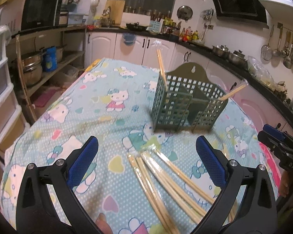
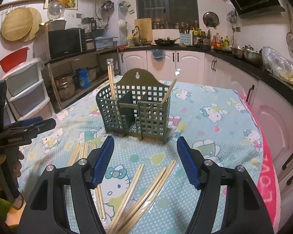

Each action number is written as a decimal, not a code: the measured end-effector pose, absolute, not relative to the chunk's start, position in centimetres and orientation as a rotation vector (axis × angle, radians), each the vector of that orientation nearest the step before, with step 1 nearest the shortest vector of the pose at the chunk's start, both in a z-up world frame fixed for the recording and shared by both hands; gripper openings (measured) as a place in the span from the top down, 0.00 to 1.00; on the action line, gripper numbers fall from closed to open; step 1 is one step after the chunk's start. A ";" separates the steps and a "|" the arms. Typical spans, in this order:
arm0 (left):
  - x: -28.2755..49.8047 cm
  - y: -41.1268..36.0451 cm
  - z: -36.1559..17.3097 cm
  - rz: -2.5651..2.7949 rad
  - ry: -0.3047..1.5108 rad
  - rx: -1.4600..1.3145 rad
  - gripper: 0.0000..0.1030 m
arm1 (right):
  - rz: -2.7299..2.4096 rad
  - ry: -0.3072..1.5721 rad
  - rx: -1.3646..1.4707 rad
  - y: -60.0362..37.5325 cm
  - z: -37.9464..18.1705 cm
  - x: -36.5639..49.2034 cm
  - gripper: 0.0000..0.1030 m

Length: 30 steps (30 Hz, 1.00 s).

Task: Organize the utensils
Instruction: 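Lower the left tool onto another chopstick bundle and close its fingers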

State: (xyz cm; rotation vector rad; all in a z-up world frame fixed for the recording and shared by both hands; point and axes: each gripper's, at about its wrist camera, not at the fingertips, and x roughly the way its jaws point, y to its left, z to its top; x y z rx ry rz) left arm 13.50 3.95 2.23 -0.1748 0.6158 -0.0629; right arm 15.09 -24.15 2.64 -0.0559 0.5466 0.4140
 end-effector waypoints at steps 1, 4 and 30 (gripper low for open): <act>13.4 4.0 2.0 -0.061 0.625 -0.175 0.11 | 0.416 0.553 -0.058 -24.1 2.4 15.1 0.38; 13.1 4.2 1.1 -0.059 0.657 -0.175 0.16 | 0.419 0.567 -0.063 -23.8 2.0 15.0 0.38; 15.6 5.0 -5.0 -0.099 0.898 -0.279 0.89 | 0.473 0.714 -0.068 -22.0 -2.0 16.1 0.51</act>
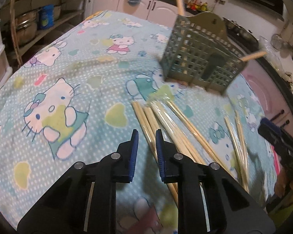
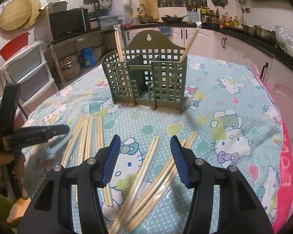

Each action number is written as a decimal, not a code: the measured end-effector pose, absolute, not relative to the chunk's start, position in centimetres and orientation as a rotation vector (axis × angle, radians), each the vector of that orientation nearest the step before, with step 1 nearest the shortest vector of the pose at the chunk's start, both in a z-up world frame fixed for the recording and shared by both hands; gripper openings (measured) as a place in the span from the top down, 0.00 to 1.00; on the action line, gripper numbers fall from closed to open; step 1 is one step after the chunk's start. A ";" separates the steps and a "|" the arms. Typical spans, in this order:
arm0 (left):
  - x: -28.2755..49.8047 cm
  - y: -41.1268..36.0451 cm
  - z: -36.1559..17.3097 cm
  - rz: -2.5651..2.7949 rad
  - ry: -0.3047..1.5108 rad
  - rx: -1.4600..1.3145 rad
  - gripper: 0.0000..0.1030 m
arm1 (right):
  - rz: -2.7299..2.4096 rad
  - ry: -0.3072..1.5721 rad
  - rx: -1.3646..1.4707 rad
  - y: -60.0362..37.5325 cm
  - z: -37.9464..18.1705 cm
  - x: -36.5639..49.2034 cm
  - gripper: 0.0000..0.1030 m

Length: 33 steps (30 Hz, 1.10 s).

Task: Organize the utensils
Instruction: 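Lower the left tool onto another chopstick bundle and close its fingers, then lift the chopsticks with the left tool and carry them over the caddy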

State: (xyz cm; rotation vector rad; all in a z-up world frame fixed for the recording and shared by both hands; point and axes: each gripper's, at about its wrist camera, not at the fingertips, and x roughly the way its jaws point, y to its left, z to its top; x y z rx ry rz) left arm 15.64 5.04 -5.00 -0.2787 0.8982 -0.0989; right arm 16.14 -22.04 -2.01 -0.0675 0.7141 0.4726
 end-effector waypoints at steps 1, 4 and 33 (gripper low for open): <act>16.1 5.2 -5.2 -0.095 0.908 -0.284 0.89 | 0.475 0.718 -0.070 -21.9 -2.1 16.2 0.51; 17.7 6.1 -5.9 -0.094 0.943 -0.325 0.92 | 0.469 0.737 -0.082 -21.6 -2.6 16.8 0.51; 23.1 6.9 -6.8 -0.112 0.982 -0.361 0.92 | 0.428 0.986 -0.058 -19.3 -7.1 23.9 0.66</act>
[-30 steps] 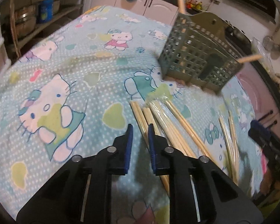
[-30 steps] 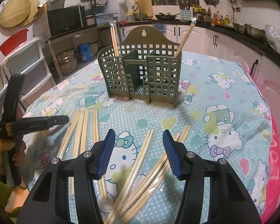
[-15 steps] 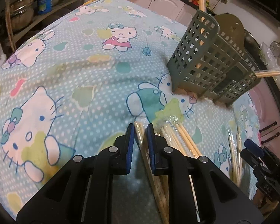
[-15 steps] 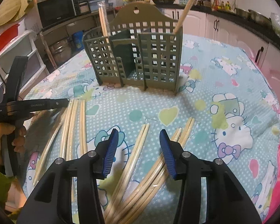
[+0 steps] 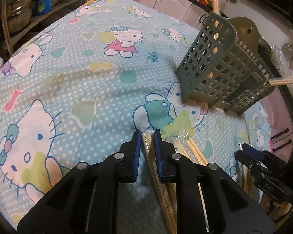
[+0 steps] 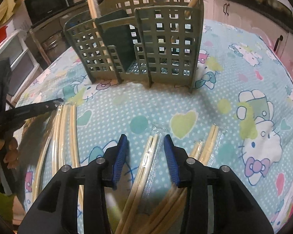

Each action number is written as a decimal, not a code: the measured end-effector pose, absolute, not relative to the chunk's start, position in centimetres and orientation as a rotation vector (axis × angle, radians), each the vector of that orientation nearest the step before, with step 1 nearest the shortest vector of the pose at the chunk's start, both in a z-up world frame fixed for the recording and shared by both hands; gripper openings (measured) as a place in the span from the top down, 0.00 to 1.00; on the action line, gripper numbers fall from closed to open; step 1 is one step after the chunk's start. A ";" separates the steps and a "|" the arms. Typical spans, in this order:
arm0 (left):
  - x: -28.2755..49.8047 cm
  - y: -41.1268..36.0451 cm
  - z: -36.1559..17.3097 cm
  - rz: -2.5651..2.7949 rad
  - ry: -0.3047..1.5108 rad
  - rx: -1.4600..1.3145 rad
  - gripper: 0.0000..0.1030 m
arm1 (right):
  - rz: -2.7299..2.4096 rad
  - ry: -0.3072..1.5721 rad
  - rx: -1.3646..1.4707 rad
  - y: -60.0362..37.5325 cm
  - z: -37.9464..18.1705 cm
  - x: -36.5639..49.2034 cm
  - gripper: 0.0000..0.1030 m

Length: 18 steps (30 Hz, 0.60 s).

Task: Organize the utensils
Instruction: 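Lift the chopsticks with the left tool and carry them over the caddy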

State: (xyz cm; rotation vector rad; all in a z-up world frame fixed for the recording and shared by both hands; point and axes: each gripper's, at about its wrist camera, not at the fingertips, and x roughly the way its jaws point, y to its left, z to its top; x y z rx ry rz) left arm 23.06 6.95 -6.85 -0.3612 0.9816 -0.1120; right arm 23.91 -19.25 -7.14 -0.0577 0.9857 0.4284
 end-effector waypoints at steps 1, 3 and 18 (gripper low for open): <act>23.0 7.1 -6.9 -0.117 0.978 -0.368 0.93 | 0.422 0.986 -0.059 -19.1 -7.2 24.0 0.70; 22.9 7.2 -6.8 -0.119 0.973 -0.370 0.95 | 0.408 0.988 -0.064 -18.9 -7.2 24.3 0.77; 19.5 9.5 -2.2 -0.130 0.821 -0.381 0.98 | 0.485 0.853 0.000 -17.8 -1.9 23.3 0.90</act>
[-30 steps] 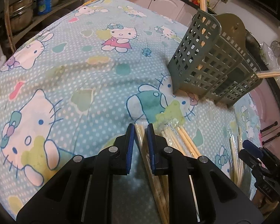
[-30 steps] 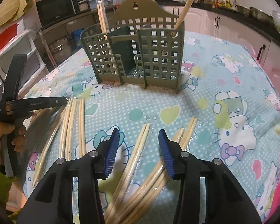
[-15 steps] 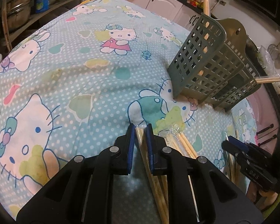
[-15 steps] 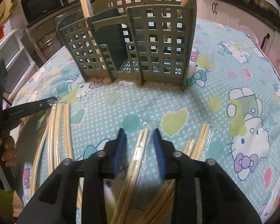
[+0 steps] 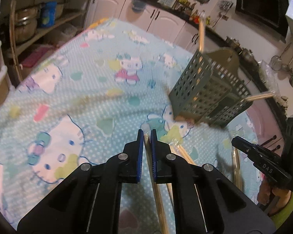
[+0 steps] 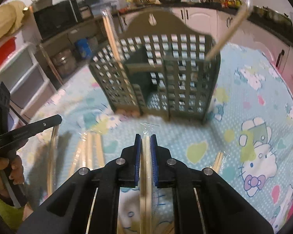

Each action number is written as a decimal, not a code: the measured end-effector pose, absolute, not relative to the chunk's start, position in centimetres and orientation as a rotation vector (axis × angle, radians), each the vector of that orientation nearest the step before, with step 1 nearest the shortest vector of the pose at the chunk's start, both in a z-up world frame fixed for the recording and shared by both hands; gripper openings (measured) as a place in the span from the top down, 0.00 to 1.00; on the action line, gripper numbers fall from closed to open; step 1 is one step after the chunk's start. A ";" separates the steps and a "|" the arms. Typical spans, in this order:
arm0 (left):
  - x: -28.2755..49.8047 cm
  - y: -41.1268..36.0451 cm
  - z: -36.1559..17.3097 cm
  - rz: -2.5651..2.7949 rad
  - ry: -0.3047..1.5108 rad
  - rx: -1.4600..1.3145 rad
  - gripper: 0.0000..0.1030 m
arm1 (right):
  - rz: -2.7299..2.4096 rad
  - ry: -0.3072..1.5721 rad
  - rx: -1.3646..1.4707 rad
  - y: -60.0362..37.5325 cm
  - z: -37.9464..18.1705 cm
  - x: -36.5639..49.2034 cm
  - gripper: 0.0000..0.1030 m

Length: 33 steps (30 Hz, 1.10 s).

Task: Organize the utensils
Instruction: 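Lift the chopsticks with the left tool and carry them over the caddy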

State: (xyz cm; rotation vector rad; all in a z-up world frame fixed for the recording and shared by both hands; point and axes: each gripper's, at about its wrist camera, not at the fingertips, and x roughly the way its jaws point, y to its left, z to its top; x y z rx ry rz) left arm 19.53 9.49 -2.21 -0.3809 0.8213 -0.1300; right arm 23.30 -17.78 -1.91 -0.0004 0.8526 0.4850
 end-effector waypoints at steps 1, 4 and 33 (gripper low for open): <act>19.3 9.6 -1.7 -0.131 0.808 -0.378 0.98 | 0.489 0.839 0.005 -17.8 -1.4 23.1 0.90; 18.7 9.7 0.1 -0.126 0.759 -0.346 0.98 | 0.495 0.790 0.029 -18.2 0.2 22.2 0.90; 18.1 3.9 12.6 -0.284 0.511 -0.216 0.99 | 0.520 0.455 0.090 -21.9 10.3 17.1 0.95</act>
